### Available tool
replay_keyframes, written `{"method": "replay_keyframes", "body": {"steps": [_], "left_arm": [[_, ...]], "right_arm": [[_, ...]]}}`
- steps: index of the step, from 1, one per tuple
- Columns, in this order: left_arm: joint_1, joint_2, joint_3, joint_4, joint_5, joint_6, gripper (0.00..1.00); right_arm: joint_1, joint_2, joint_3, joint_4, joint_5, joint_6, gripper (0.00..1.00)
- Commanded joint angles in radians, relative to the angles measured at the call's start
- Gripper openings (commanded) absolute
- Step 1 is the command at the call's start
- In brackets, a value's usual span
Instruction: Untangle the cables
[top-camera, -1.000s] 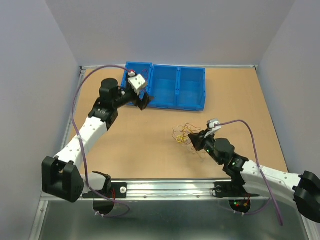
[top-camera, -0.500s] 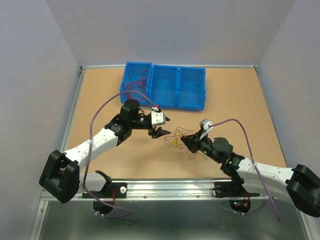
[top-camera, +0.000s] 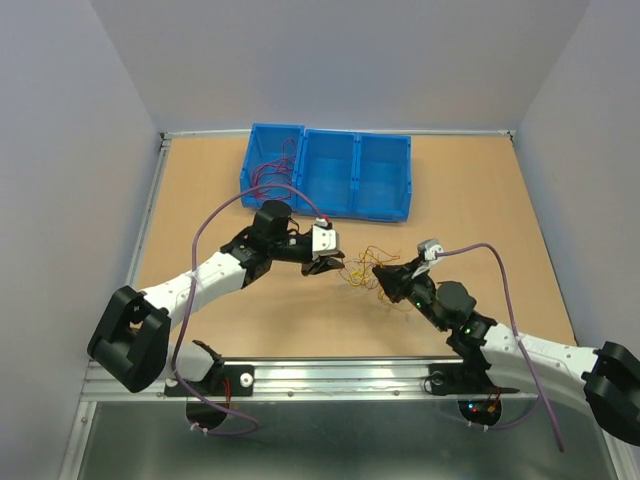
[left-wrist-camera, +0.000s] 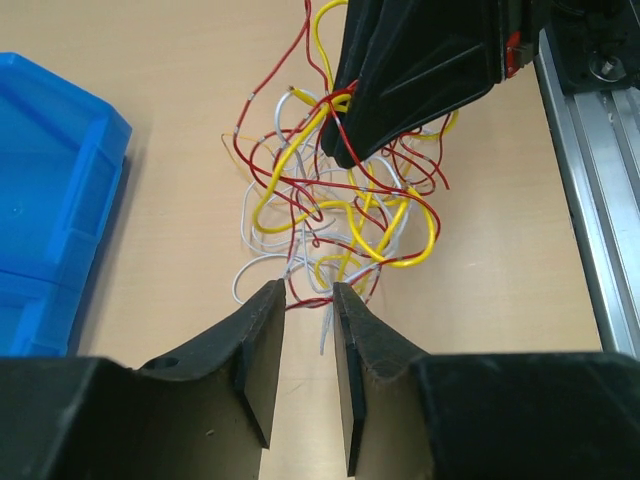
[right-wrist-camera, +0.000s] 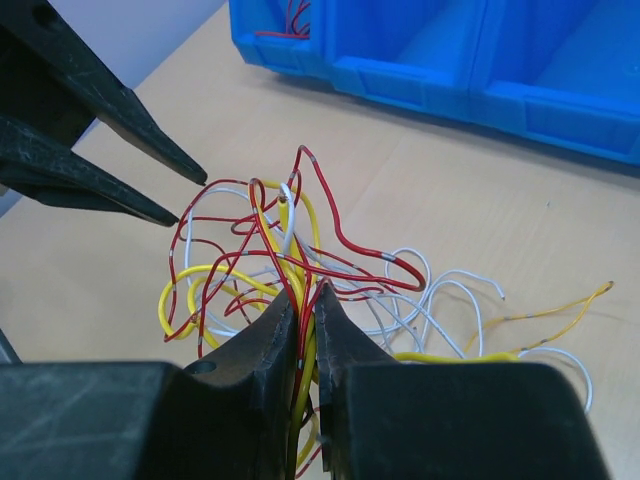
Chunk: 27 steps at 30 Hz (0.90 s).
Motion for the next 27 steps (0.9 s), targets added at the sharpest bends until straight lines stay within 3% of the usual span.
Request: {"method": "replay_keyframes", "body": {"steps": [1, 6, 15, 21, 27], "left_arm": [[-0.009, 0.004, 0.055, 0.017, 0.031, -0.031, 0.37], [-0.021, 0.013, 0.063, 0.012, 0.056, -0.048, 0.40], [-0.026, 0.027, 0.080, 0.022, 0.051, -0.086, 0.56], [-0.027, 0.019, 0.072, 0.016, 0.033, -0.071, 0.57], [-0.026, -0.040, 0.066, -0.015, -0.007, -0.029, 0.61]], "right_arm": [[-0.003, -0.028, -0.029, 0.099, 0.057, 0.028, 0.05], [-0.001, -0.020, -0.027, 0.102, 0.081, 0.030, 0.06], [-0.001, 0.066, -0.007, 0.154, 0.052, 0.031, 0.06], [-0.003, 0.086, -0.009, 0.177, 0.058, 0.037, 0.06], [-0.003, 0.001, -0.052, 0.174, 0.118, 0.046, 0.06]]}}
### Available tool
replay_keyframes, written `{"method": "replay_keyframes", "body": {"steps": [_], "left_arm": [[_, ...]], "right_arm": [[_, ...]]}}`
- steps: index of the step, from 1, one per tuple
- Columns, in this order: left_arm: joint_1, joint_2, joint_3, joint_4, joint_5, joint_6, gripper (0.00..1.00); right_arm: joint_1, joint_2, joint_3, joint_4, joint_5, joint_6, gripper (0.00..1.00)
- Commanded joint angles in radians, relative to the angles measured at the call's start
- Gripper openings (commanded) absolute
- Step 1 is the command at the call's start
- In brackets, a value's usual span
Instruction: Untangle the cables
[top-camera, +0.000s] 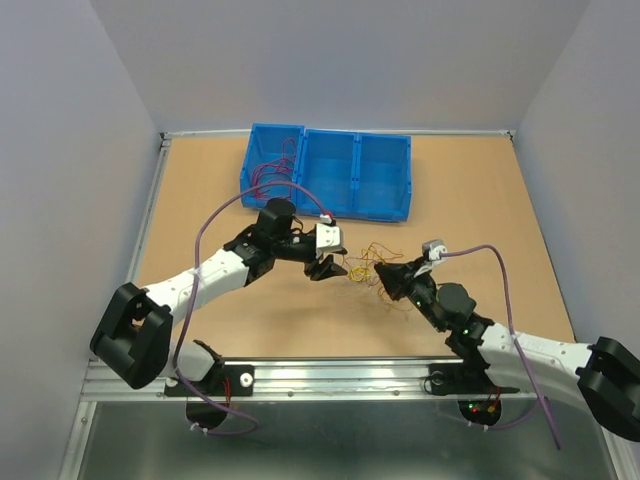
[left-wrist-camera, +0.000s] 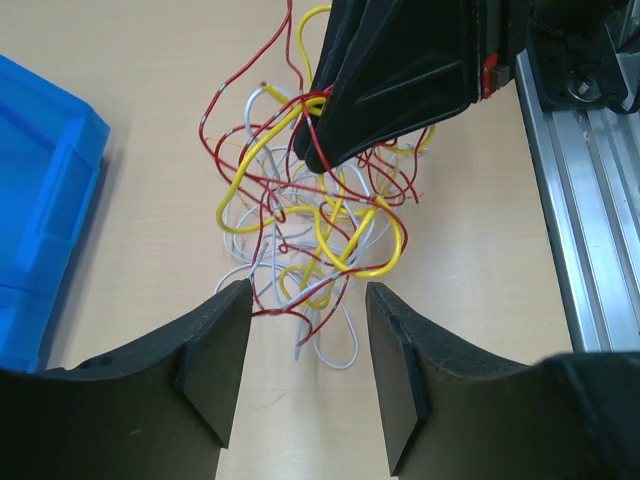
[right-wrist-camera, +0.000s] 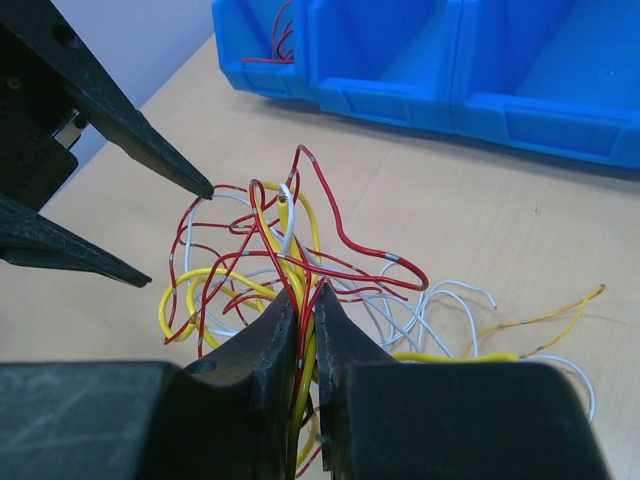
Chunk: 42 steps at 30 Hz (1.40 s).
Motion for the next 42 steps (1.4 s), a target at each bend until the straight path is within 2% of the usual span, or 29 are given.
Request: {"method": "replay_keyframes", "body": {"steps": [1, 10, 21, 28, 29, 32, 33, 34, 38, 39, 42], "left_arm": [[-0.005, -0.085, 0.019, 0.000, -0.020, 0.040, 0.61], [-0.005, -0.021, 0.042, -0.010, -0.074, 0.054, 0.61], [-0.009, 0.062, 0.073, -0.027, -0.055, 0.051, 0.64], [-0.038, 0.136, 0.118, -0.021, -0.040, 0.034, 0.63], [-0.046, 0.145, 0.124, -0.020, -0.046, 0.032, 0.59], [-0.066, 0.176, 0.141, -0.019, -0.090, 0.023, 0.25], [-0.066, 0.177, 0.142, -0.019, -0.106, 0.023, 0.05], [-0.066, 0.173, 0.141, -0.021, -0.118, 0.024, 0.00], [-0.059, 0.105, 0.116, -0.023, -0.166, 0.018, 0.00], [-0.048, 0.075, 0.113, -0.020, -0.170, -0.003, 0.00], [0.020, 0.030, 0.114, -0.007, -0.166, -0.052, 0.00]], "right_arm": [[-0.002, -0.073, -0.048, 0.065, 0.060, 0.012, 0.06], [-0.003, -0.162, -0.063, 0.008, 0.088, 0.031, 0.06], [-0.002, -0.185, -0.071, 0.008, 0.091, 0.048, 0.06], [-0.002, -0.154, -0.060, 0.017, 0.094, 0.060, 0.05], [-0.003, -0.150, -0.057, 0.022, 0.097, 0.062, 0.06], [-0.003, -0.130, -0.054, 0.037, 0.112, 0.075, 0.06], [-0.003, -0.128, -0.056, 0.037, 0.144, 0.081, 0.06], [-0.002, -0.125, -0.059, 0.036, 0.171, 0.088, 0.05], [-0.002, -0.148, -0.071, -0.027, 0.393, 0.147, 0.08], [-0.002, -0.177, -0.066, -0.062, 0.501, 0.193, 0.08], [-0.003, -0.255, -0.051, -0.229, 0.698, 0.293, 0.09]]}}
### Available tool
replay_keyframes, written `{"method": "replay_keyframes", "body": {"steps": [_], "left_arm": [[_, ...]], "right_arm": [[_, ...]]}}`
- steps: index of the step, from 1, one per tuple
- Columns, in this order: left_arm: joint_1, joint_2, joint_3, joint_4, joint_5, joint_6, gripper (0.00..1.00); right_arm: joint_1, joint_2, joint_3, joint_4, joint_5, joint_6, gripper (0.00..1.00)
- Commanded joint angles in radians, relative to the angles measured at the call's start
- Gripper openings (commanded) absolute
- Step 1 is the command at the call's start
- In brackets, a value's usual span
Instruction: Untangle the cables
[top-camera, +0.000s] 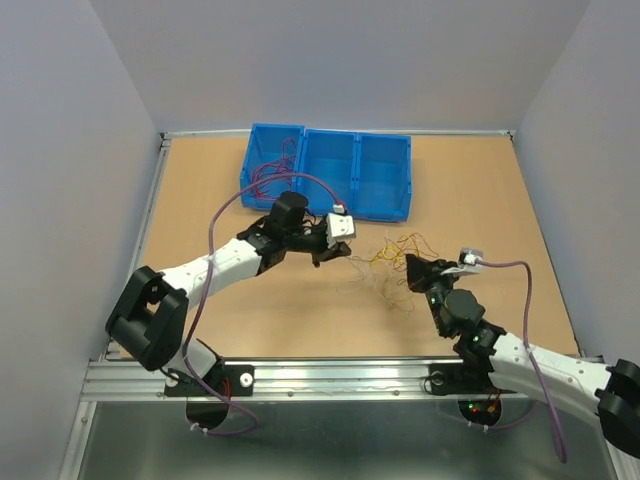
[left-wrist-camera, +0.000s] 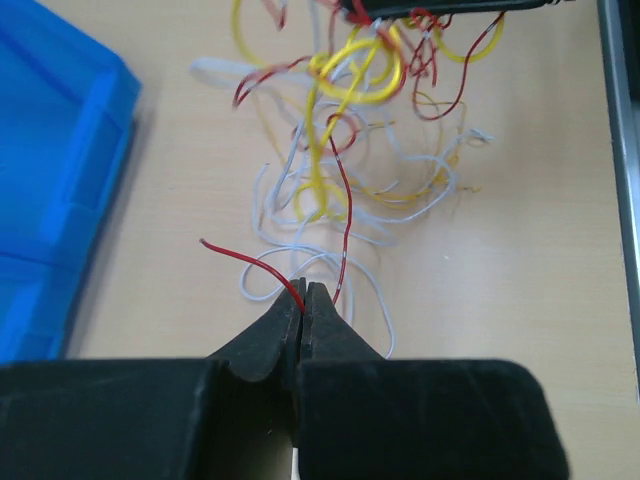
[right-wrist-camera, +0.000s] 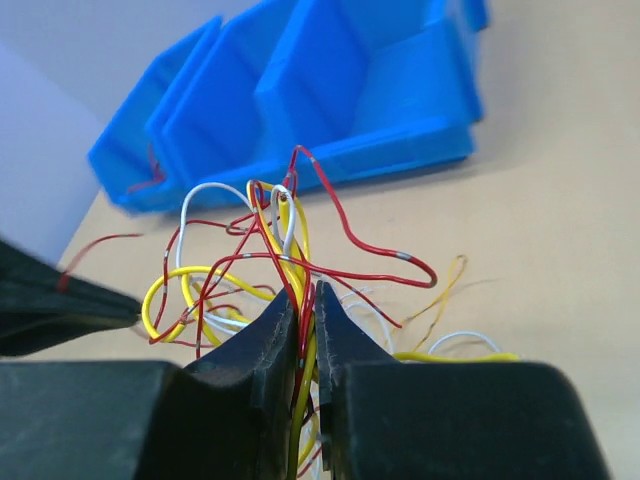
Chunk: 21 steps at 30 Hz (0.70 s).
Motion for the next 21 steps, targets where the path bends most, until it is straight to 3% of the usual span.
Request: {"method": "replay_keyframes", "body": {"steps": [1, 4, 9, 12, 16, 19, 21], "left_arm": [[0.085, -0.111, 0.018, 0.040, -0.006, -0.093, 0.00], [0.206, -0.139, 0.028, 0.081, 0.038, -0.161, 0.00], [0.289, -0.203, -0.005, 0.179, -0.009, -0.268, 0.00], [0.302, -0.287, -0.051, 0.250, -0.072, -0.301, 0.00], [0.305, -0.370, -0.104, 0.315, -0.137, -0.322, 0.00], [0.305, -0.425, -0.144, 0.345, -0.114, -0.325, 0.00], [0.305, -0.436, -0.155, 0.362, -0.027, -0.319, 0.00]], "right_arm": [[-0.002, -0.104, 0.005, -0.220, 0.389, 0.172, 0.09], [-0.002, -0.199, 0.037, -0.433, 0.555, 0.301, 0.09], [-0.003, -0.343, 0.013, -0.547, 0.662, 0.347, 0.09], [-0.002, -0.422, -0.012, -0.564, 0.665, 0.333, 0.21], [-0.002, -0.457, -0.018, -0.567, 0.662, 0.321, 0.29], [-0.003, -0.439, -0.010, -0.569, 0.661, 0.330, 0.65], [-0.002, -0.410, -0.001, -0.569, 0.646, 0.333, 0.78]]}}
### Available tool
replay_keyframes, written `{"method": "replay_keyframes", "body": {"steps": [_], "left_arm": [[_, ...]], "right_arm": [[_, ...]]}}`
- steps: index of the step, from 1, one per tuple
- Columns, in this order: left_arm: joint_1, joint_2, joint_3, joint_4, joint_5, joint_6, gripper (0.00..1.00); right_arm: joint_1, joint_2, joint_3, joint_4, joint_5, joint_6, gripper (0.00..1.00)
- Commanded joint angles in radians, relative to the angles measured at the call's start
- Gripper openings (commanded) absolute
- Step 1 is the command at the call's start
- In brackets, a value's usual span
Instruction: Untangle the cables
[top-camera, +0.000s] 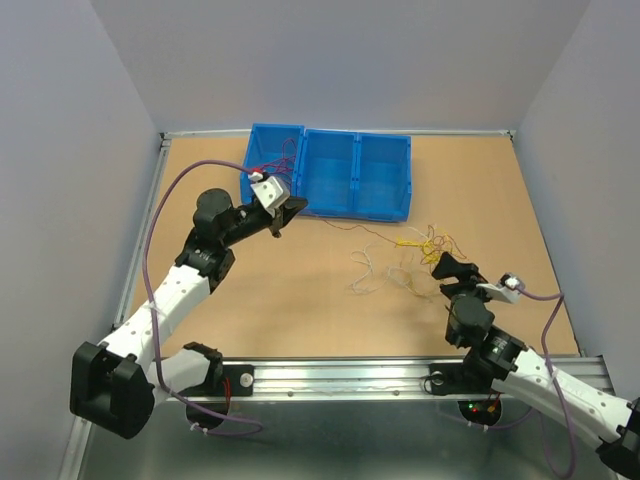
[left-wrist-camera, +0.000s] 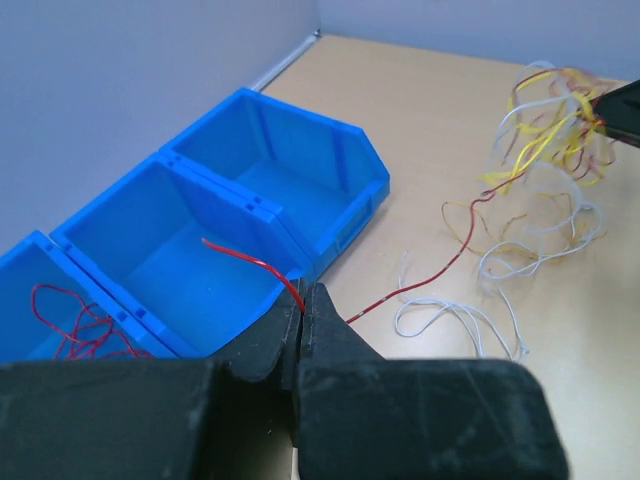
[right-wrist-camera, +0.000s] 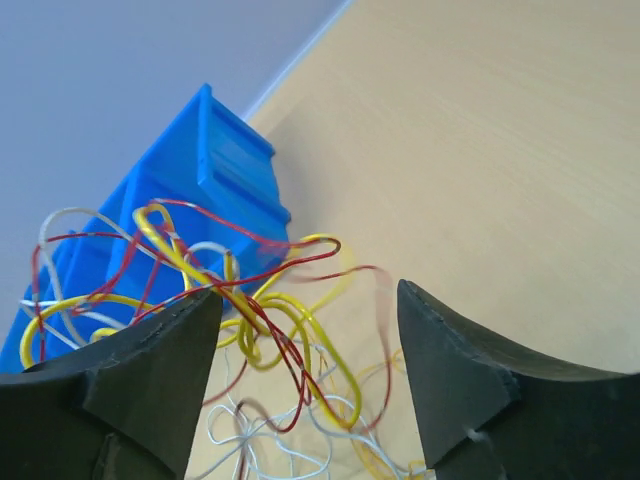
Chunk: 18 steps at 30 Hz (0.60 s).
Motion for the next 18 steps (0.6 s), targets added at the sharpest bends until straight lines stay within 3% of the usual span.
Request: {"method": "replay_keyframes", "body": {"steps": [1, 5, 8, 11, 14, 16, 18], "left_arm": [[0.007, -0.035, -0.027, 0.101, 0.100, -0.012, 0.00], [0.003, -0.017, -0.022, 0.103, 0.115, -0.012, 0.00], [0.003, -0.012, -0.021, 0.104, 0.048, -0.015, 0.00], [0.001, -0.014, -0.025, 0.107, 0.094, -0.009, 0.00], [-0.006, 0.006, -0.024, 0.109, 0.134, -0.008, 0.00], [-0.019, 0.042, -0.019, 0.109, 0.128, -0.008, 0.00], [-0.026, 0.075, -0.008, 0.100, 0.120, -0.003, 0.00]], "right_arm": [[-0.003, 0.044, 0.005, -0.008, 0.034, 0.021, 0.81], [-0.003, 0.113, 0.048, -0.008, -0.020, -0.004, 0.98], [-0.003, 0.162, 0.078, -0.008, -0.044, -0.009, 1.00], [-0.005, 0.209, 0.104, 0.005, -0.124, -0.076, 1.00], [-0.003, 0.252, 0.102, 0.151, -0.424, -0.318, 1.00], [-0.003, 0.275, 0.075, 0.279, -0.658, -0.402, 1.00], [-0.003, 0.324, 0.065, 0.347, -0.753, -0.413, 1.00]]}}
